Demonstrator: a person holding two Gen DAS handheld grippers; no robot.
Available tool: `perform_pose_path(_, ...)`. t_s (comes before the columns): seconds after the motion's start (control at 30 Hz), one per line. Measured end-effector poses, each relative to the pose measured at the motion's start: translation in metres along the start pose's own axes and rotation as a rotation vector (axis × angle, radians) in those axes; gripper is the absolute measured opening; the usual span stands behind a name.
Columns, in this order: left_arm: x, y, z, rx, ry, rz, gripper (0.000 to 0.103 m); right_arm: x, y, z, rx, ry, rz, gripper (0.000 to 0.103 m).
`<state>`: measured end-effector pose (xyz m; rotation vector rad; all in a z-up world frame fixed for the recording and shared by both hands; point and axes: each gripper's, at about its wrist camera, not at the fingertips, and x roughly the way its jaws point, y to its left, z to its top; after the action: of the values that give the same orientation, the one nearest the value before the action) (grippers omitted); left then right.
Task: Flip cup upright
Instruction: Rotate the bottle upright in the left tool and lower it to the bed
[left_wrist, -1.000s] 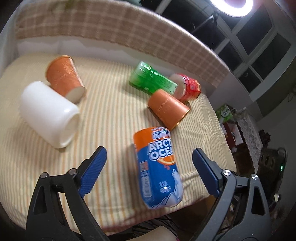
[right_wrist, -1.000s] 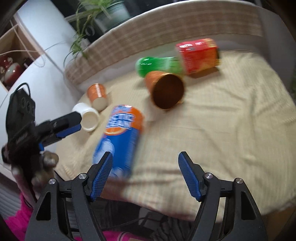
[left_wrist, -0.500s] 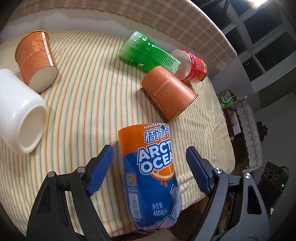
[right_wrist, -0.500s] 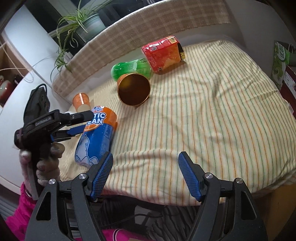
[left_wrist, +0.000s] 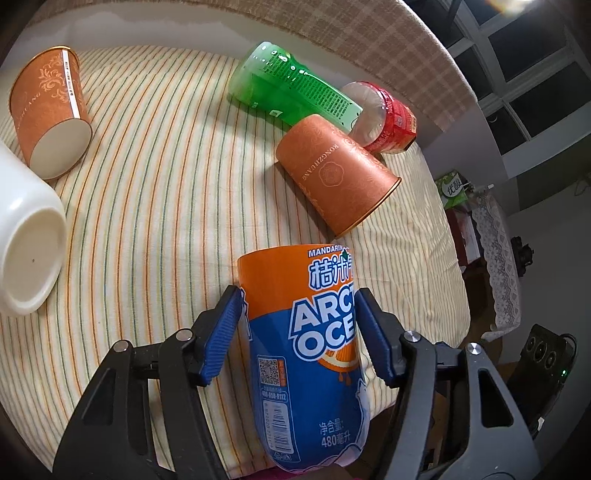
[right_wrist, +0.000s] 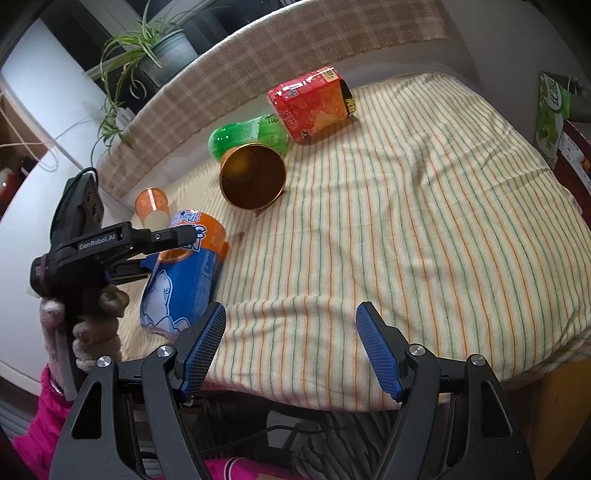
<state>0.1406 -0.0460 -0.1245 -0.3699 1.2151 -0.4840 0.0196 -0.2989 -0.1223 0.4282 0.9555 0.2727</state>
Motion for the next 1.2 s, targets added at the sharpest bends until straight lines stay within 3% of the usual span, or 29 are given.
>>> perform_pose_path(0.33, -0.026, -0.014, -0.008, 0.059, -0.093, 0.032, 0.064, 0.003, 0.002, 0.001, 0.004, 0.007, -0.002, 0.073)
perform_pose_path(0.83, -0.065, -0.053, -0.023, 0.247, -0.323, 0.179, 0.063, -0.004, 0.018, 0.001, -0.071, -0.043, -0.063, 0.073)
perform_pose_path(1.2, -0.068, -0.067, -0.034, 0.336, -0.404, 0.287, 0.063, -0.005, 0.020, 0.001, -0.079, -0.053, -0.080, 0.073)
